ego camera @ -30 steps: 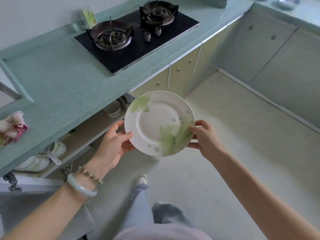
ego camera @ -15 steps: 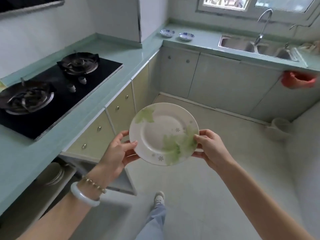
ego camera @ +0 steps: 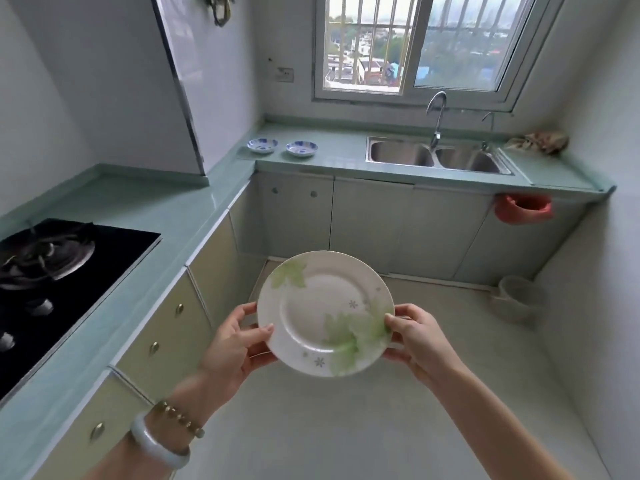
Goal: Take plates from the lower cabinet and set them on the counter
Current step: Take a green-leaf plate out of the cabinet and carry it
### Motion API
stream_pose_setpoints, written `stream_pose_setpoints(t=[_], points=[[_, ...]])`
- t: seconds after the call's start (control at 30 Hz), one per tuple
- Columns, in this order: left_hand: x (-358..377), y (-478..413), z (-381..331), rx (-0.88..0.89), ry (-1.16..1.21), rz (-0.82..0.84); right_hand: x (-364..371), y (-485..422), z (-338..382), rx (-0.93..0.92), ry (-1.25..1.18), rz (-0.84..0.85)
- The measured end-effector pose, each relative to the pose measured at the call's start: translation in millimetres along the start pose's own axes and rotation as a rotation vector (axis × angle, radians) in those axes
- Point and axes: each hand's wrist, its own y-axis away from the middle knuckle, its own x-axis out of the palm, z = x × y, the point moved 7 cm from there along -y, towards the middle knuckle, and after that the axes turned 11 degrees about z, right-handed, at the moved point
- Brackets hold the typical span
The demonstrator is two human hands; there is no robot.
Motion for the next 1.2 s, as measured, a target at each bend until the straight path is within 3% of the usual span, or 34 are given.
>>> stream_pose_setpoints(t=[0.8, 1.2], points=[[73.2, -420.7, -102.1, 0.000, -0.038, -0.077, -146.5, -405.5, 166.7, 0.014, -0.036, 0.063], [53.2, -644.1, -160.2, -0.026, -0.028, -0.023, -175.2, -610.8, 226.8, 0.029, -0.052, -0.018]])
